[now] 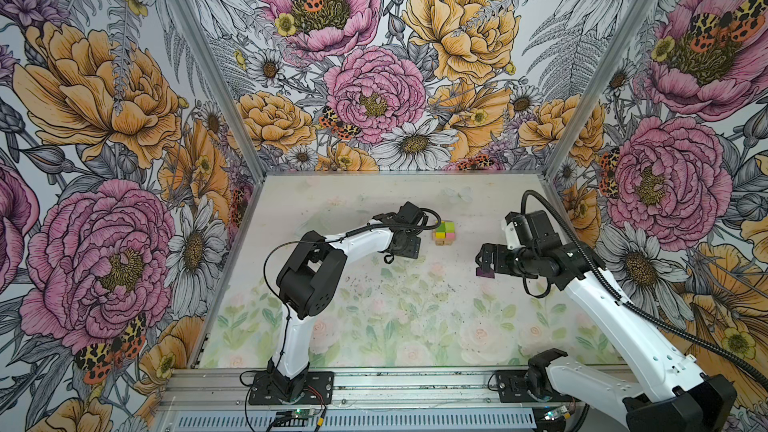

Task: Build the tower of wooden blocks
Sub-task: 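Lower the left gripper around the lime-green bar and close it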

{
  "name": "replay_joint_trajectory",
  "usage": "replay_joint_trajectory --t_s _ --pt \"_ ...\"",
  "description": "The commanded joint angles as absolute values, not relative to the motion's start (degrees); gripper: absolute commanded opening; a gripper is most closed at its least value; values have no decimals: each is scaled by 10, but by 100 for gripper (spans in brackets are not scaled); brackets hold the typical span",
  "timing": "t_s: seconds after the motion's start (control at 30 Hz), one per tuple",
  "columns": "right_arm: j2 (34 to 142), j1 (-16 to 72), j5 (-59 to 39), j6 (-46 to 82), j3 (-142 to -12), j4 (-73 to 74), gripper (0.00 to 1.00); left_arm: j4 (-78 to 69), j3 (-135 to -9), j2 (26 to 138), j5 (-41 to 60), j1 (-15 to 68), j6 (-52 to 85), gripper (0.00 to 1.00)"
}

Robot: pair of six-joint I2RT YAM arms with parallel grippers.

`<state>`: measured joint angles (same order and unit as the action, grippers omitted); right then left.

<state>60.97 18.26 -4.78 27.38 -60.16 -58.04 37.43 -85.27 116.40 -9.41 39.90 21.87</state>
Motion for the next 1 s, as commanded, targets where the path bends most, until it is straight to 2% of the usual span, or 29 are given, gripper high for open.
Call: replay_joint_trajectory --t_s 0.0,0.4,0.77,0.97 --pt "607 177 -43 267 -617 -585 99 385 -871 1180 -108 403 208 82" --pt "610 171 -47 265 -618 -585 99 392 -877 1189 -115 405 212 79" --pt "612 170 -45 266 -617 -585 99 401 -892 1200 -111 407 210 63" --pt "613 169 -46 265 -617 -585 99 407 -895 1199 -109 407 210 58"
